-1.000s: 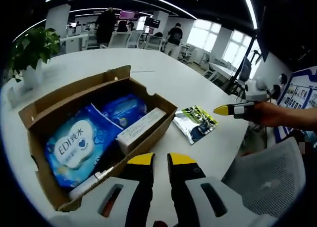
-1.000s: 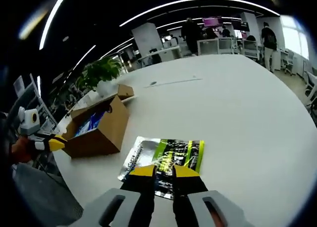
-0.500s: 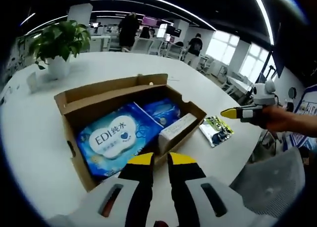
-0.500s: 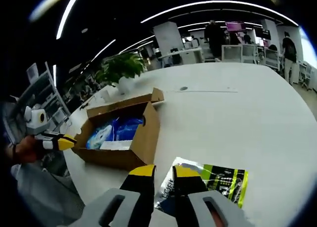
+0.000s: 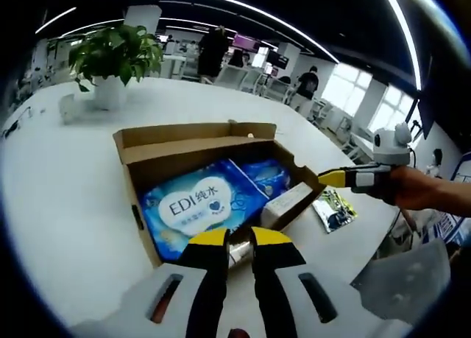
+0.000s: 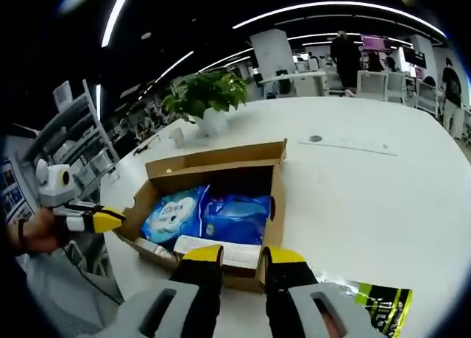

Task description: Operate the shoe box by opening the lid, removing the specified soft item, and placing it in the target area until the item is outside and the box remains undamaged.

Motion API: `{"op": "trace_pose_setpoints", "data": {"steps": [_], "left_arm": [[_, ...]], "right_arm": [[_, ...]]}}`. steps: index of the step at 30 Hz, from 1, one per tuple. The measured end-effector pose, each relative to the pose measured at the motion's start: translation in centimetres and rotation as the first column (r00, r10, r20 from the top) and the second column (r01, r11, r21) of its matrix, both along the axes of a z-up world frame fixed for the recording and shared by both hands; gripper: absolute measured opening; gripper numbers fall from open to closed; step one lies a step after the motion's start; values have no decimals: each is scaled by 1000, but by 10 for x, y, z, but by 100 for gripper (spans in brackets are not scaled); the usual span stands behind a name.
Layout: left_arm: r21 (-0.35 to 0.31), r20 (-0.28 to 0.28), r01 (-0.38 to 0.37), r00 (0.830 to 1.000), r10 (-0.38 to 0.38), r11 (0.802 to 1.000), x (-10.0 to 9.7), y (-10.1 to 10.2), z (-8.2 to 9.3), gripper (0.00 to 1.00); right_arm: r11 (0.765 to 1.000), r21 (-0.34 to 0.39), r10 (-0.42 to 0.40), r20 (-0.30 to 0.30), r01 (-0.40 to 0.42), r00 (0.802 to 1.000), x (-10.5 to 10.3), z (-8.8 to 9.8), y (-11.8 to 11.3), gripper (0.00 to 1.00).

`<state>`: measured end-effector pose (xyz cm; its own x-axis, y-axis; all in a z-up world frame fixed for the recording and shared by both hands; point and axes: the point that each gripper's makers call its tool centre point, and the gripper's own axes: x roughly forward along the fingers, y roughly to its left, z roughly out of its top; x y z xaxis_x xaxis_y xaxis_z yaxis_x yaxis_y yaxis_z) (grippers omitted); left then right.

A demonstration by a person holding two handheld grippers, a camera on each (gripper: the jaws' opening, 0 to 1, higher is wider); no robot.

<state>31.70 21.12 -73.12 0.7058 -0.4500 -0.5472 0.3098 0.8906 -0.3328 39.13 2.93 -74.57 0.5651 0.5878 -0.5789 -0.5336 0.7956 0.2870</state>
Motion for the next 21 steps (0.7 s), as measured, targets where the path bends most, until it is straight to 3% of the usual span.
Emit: {"op": "trace_pose_setpoints", "data": {"steps": [7,21], "left_arm": [[-30,-5,-34,999,34,999,0,3,2,9],[-58,-12,-75,997,75,995,6,14,0,9]], "right_arm": [[1000,-19,-1,47,1,999,15,8,6,16],[994,13,108,10,-108,994,19,-2,79,16]]}}
